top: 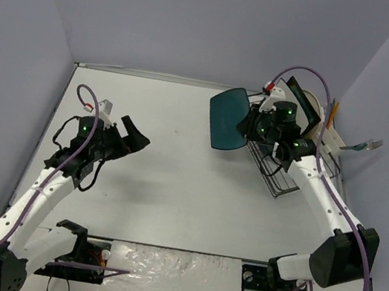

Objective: Load the plates into the dish rack

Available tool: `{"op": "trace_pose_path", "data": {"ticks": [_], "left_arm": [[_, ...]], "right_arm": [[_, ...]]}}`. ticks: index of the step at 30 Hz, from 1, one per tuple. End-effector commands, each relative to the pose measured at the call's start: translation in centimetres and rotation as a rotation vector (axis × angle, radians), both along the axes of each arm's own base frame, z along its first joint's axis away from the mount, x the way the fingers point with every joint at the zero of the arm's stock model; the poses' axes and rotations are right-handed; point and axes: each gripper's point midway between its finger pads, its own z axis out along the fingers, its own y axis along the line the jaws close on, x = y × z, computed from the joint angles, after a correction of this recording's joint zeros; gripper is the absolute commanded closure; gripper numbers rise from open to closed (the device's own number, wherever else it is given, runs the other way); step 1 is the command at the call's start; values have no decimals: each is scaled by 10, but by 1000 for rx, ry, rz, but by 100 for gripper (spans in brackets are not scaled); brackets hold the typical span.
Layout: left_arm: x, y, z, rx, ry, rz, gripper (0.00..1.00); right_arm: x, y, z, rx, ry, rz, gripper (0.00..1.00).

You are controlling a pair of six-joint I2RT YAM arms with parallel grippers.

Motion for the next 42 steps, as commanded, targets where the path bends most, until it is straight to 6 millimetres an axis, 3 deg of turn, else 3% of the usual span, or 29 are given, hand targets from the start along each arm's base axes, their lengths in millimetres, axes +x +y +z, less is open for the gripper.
{"op": "trace_pose_path", "data": {"ticks": [1, 5, 6, 8, 11, 21, 34, 42], "left_arm": [[-8, 62, 11, 442, -21, 37, 3], [-12, 101, 19, 658, -14, 98, 3], [-13, 106, 19, 690, -15, 100, 3], [-13, 112, 16, 727, -10, 111, 3], [-12, 118, 9, 771, -6, 107, 3], [-8, 123, -1, 794, -23, 117, 3], [-6, 121, -1, 779, -24, 106, 3], [-5, 122, -2, 785, -19, 111, 3]], "right_arm": [[26, -66, 106, -286, -302, -82, 100], [51, -99, 134, -407, -357, -89, 100], [57, -104, 127, -465, -341, -68, 100], [63, -110, 131, -523, -352, -46, 100], [85, -120, 115, -594, -303, -9, 100], [115, -126, 71, -656, -221, 59, 100], [120, -124, -23, -642, -16, 115, 100], [116, -120, -37, -597, 27, 112, 96]]}}
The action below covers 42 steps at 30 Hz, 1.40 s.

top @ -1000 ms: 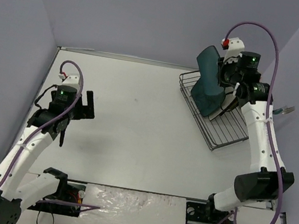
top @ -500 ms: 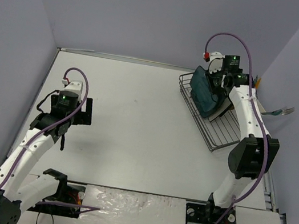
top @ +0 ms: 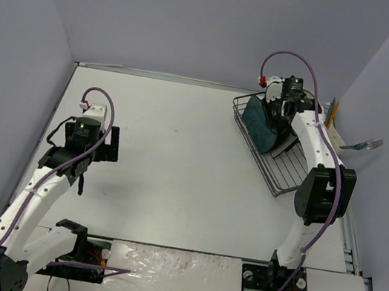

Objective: Load the plates into the dish rack

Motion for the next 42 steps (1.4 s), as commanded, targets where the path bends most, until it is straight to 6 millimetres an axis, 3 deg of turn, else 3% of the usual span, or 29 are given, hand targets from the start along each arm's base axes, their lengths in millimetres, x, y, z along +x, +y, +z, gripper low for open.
{"op": "trace_pose_path", "data": {"ticks": [1, 6, 7, 10, 16, 21, 23, 25, 28, 31, 33, 37, 42], "left_arm": [[13, 2, 23, 5, -80, 7, 3], [12, 2, 23, 4, -83, 10, 3], [12, 2, 24, 2, -84, 11, 3], [12, 0, 24, -13, -87, 6, 3], [7, -7, 35, -60, -105, -5, 3], [1, -6, 79, -90, -182, 3, 3], [-2, -6, 102, -104, -219, 5, 3], [-8, -5, 124, -108, -253, -2, 3], [-15, 0, 160, -99, -320, 6, 3], [-26, 5, 196, -95, -392, 7, 3], [-37, 10, 208, -87, -416, 23, 3], [-65, 25, 215, -68, -442, 72, 3], [-100, 36, 205, -46, -439, 88, 3]], "right_arm": [[17, 2, 33, 54, -123, -22, 90], [18, -3, 39, 66, -135, -63, 58], [19, -3, 45, 66, -147, -68, 45], [19, -6, 63, 67, -188, -87, 40], [3, -15, 123, 79, -314, -148, 23], [-41, -25, 192, 106, -472, -185, 0], [-72, -31, 228, 133, -570, -212, 0], [-95, -36, 240, 172, -618, -254, 0], [-144, -38, 278, 289, -763, -299, 0], [-189, -53, 293, 391, -884, -410, 0], [-209, -52, 294, 431, -920, -433, 0], [-239, -45, 289, 477, -948, -396, 0], [-273, -43, 287, 574, -980, -377, 0]]}}
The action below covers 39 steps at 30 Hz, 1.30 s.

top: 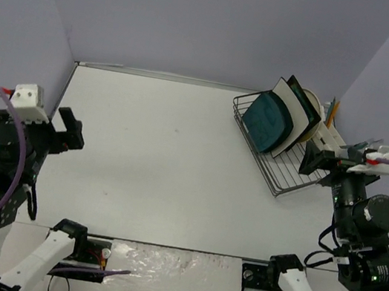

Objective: Load the plates into the dish rack

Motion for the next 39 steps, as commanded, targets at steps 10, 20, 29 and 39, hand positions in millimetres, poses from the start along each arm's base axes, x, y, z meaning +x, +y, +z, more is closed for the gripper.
{"op": "trace_pose_path", "data": {"ticks": [10, 20, 29, 39], "left_arm": [[-65, 17, -41, -15, 31, 38, 3], [-59, 8, -62, -51, 77, 16, 3], [-50, -2, -61, -78, 72, -24, 3], [-43, -11, -62, -124, 58, -45, 3]], "right_arm": [[-51, -22, -19, 136, -57, -60, 0], [-72, -27, -22, 118, -64, -47, 0], [-70, -25, -18, 105, -60, -36, 0], [-65, -24, -13, 69, -53, -38, 0]]}}
